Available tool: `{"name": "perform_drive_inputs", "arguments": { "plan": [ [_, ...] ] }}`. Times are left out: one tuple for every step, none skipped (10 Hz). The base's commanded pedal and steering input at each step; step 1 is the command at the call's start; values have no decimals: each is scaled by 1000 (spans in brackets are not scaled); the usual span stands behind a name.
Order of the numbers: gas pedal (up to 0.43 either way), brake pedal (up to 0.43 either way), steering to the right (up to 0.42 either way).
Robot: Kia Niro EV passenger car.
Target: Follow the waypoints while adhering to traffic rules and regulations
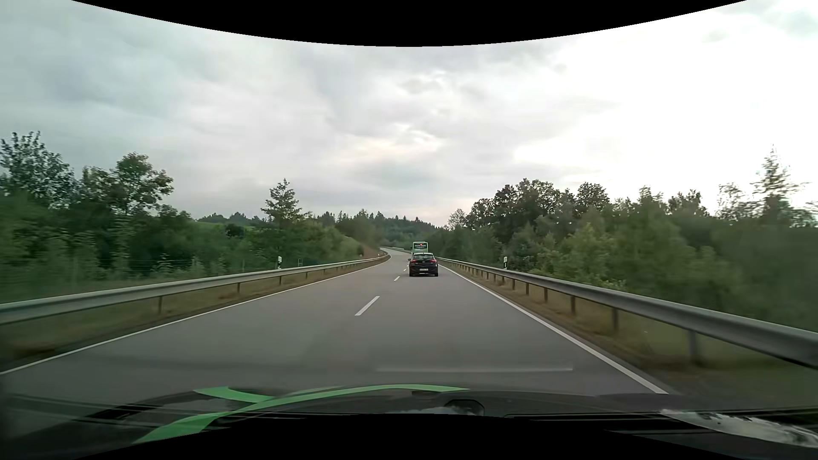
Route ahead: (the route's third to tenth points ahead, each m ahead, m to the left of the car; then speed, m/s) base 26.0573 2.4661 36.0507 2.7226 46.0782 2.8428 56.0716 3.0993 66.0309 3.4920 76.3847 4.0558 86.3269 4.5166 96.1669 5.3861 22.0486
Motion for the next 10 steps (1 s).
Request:
{"name": "perform_drive_inputs", "arguments": {
  "plan": [
    [228, 0, -3],
    [209, 0, -3],
    [197, 0, -4],
    [189, 0, -4],
    [177, 0, -4],
    [150, 0, -4],
    [138, 0, -5],
    [138, 0, -5],
    [138, 0, -5],
    [138, 0, -4]
  ]
}}
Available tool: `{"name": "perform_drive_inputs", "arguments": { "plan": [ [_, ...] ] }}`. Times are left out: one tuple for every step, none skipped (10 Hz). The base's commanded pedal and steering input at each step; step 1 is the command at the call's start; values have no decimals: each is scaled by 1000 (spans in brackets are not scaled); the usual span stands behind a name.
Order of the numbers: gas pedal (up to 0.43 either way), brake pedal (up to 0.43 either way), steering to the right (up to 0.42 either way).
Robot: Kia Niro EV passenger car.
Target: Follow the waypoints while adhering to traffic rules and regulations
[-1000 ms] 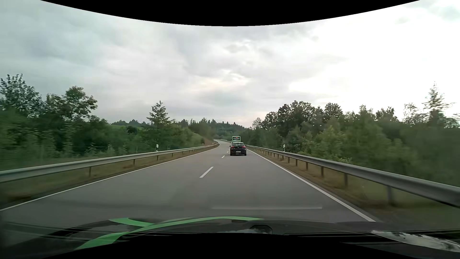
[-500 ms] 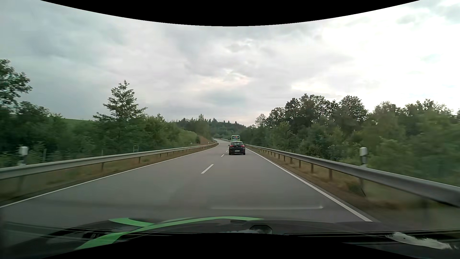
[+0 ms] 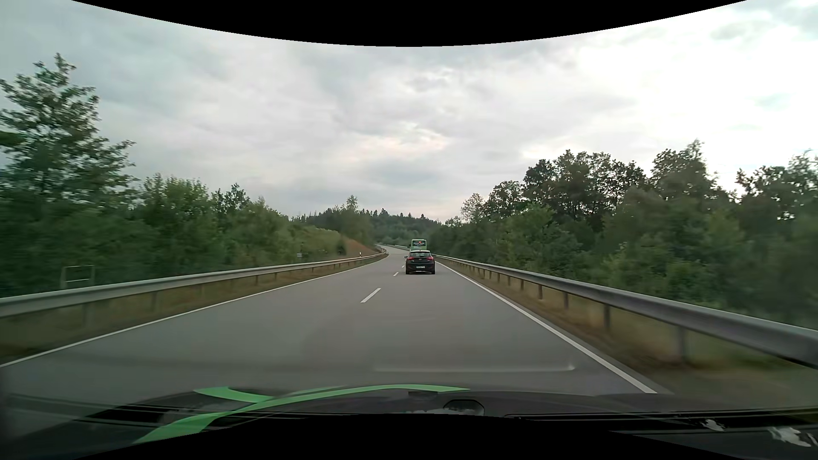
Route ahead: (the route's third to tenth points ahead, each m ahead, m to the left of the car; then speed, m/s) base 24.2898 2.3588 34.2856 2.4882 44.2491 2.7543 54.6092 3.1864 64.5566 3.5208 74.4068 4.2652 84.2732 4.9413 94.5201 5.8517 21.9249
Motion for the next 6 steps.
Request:
{"name": "perform_drive_inputs", "arguments": {
  "plan": [
    [138, 0, -5],
    [138, 0, -5],
    [150, 0, -5],
    [157, 0, -4],
    [157, 0, -5],
    [169, 0, -4]
  ]
}}
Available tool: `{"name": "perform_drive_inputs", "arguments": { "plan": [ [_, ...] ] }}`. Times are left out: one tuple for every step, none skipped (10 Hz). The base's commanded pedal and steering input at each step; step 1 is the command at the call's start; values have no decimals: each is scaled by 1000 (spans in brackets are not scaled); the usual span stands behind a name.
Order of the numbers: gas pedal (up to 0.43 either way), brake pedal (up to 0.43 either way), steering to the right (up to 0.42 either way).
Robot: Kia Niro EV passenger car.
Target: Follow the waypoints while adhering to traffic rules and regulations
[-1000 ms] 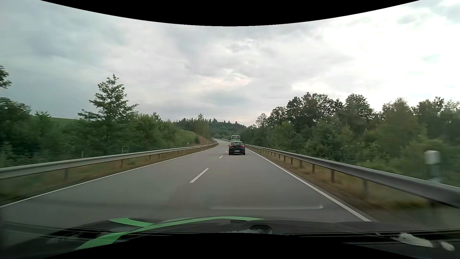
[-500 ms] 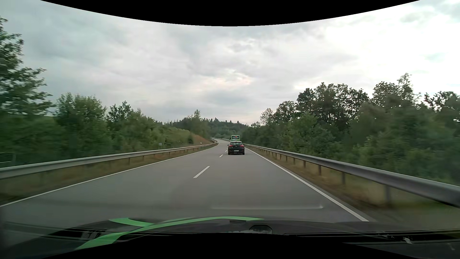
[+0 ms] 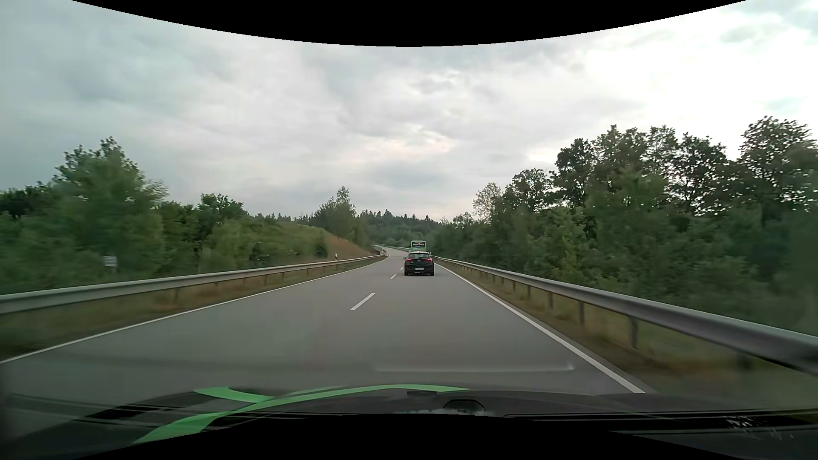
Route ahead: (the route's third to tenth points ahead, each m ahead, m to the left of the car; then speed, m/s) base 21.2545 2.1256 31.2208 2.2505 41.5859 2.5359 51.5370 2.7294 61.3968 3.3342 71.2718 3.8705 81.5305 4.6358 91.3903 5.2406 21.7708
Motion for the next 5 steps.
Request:
{"name": "perform_drive_inputs", "arguments": {
  "plan": [
    [177, 0, -5],
    [177, 0, -5],
    [197, 0, -5],
    [197, 0, -5],
    [197, 0, -5]
  ]
}}
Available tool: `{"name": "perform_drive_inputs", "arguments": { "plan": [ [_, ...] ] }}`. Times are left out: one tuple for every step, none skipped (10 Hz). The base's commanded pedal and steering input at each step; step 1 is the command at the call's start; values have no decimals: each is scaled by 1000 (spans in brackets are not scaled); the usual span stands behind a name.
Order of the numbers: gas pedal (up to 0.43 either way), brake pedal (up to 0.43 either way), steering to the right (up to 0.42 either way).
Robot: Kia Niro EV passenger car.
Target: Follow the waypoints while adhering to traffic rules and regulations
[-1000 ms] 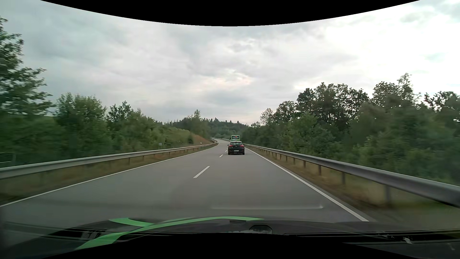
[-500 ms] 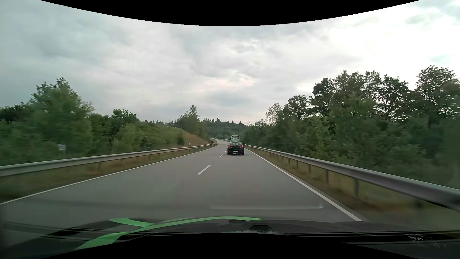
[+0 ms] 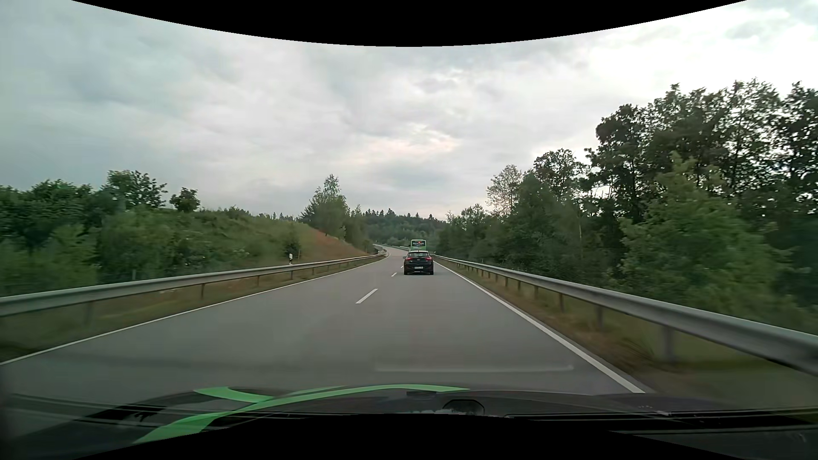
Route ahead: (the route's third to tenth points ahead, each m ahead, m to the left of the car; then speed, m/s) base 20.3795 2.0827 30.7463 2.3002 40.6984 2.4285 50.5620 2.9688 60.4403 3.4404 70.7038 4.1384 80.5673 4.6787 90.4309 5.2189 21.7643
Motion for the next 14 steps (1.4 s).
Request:
{"name": "perform_drive_inputs", "arguments": {
  "plan": [
    [177, 0, -5],
    [130, 0, -5],
    [118, 0, -5],
    [110, 0, -5],
    [110, 0, -5],
    [110, 0, -5],
    [110, 0, -5],
    [110, 0, -5],
    [110, 0, -5],
    [110, 0, -5],
    [110, 0, -5],
    [110, 0, -5],
    [118, 0, -5],
    [150, 0, -5]
  ]
}}
